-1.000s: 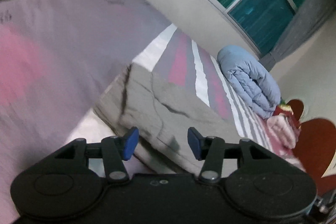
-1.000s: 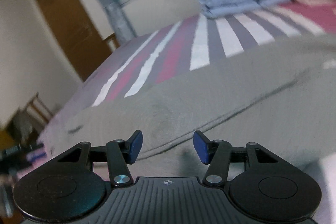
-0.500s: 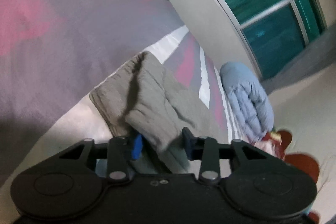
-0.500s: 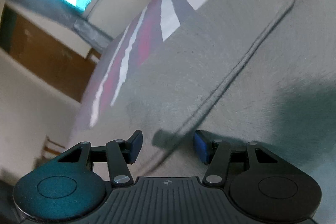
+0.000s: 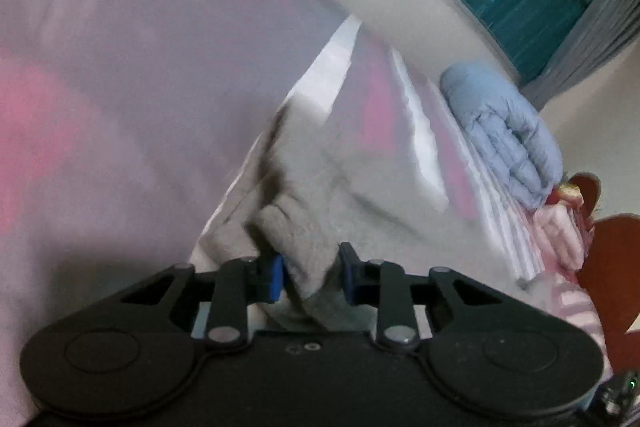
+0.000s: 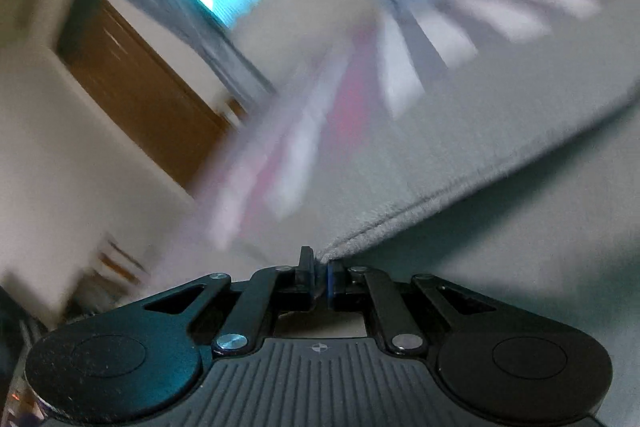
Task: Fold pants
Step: 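Lift the hem with both grippers and fold it over the waistband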
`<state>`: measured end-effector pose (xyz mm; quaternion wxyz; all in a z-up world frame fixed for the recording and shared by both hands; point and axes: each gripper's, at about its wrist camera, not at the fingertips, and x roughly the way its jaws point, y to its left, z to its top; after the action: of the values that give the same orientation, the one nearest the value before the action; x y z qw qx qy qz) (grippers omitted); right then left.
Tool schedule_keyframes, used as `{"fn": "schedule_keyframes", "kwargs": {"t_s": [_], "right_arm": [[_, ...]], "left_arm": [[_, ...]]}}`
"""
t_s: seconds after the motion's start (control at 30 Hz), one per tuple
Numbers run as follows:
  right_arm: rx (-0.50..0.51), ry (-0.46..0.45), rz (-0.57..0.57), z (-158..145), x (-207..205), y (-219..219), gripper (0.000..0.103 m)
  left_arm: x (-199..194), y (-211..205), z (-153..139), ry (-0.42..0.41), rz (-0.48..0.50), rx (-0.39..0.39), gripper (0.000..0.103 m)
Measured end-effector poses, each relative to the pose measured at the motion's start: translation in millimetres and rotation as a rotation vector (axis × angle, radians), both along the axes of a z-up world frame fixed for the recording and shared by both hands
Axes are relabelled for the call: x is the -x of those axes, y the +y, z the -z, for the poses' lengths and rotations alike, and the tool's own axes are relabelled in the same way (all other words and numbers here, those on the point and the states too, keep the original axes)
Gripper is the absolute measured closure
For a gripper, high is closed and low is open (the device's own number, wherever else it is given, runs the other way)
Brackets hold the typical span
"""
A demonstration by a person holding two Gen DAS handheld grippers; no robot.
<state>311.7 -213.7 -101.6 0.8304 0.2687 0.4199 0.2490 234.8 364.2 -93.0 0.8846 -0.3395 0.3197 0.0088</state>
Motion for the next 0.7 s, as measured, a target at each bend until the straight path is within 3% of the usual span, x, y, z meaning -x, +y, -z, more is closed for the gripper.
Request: {"fn": "schedule_keyframes", "kwargs": {"t_s": [0.03,0.1,0.23,0.33,0.43,0.5,0.6,0.7], "right_arm": [[-0.061,0.022,0.016,13,3,-10,0.098],[-0.076,0.007,0.019,16,10,-19,0.098],[-0.062,-0.042,0.017,4,19,-24,0.098],[-0.097,-0.115,0.035,-21,23,-22,0.098],[0.02,-0.026,0.016,-1,22,-9,0.098],[0.001,-0.007,0.018,10,25,-13,0.098],[-0.002,-0.05,0.016,3,41,-19,0.098],[-0.005,-0.031,0.013,12,51,-15,0.097]], "left_arm": [[6,2,3,-0.022,-0.015,0.029,0.084],[11,2,5,-0.032,-0.028,0.056,0.084],[15,-4,-7,-0.071,-0.027,0.037,0.085],[8,-6,-9,-0.044,-0.02,-0.031,0.084],[2,-7,-6,-0.018,-0.021,-0.041,0.084],[1,-7,-13,-0.022,-0.022,-0.045,0.085],[0,-9,-25,-0.068,0.004,-0.089,0.084],[-6,-11,-12,0.006,0.016,-0.127,0.083]]}}
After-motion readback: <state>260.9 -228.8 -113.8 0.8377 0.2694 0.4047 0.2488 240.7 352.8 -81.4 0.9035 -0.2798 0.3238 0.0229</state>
